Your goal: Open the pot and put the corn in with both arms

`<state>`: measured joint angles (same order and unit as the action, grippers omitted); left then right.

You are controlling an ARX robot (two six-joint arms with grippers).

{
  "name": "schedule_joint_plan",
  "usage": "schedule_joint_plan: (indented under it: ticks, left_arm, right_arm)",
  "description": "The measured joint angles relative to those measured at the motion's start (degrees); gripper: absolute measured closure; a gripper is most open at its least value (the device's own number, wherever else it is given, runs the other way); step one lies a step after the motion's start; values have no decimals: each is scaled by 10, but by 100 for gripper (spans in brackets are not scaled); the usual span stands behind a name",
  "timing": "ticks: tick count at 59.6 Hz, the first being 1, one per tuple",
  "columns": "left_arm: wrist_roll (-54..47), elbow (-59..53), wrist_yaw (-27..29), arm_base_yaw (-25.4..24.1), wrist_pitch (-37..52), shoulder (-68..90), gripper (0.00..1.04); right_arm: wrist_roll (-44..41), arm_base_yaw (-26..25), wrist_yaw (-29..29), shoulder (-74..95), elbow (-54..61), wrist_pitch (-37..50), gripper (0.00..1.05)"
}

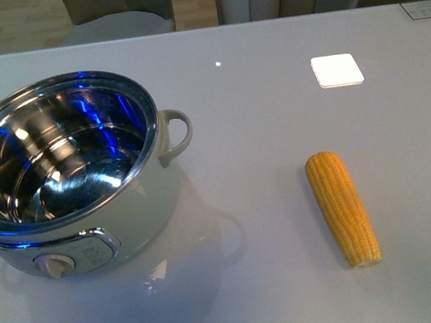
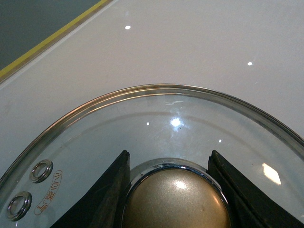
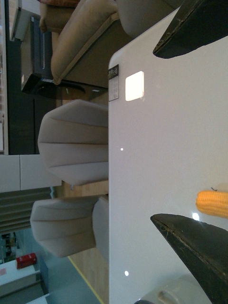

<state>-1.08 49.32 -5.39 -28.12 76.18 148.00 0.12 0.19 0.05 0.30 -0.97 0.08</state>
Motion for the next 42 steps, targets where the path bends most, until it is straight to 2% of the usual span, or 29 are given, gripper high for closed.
schedule_joint_plan:
  ticks: [42]
  left_arm:
    - [-12, 45, 22, -12, 11, 50, 60]
  right_arm:
    - [0, 0, 0, 0, 0, 0, 9]
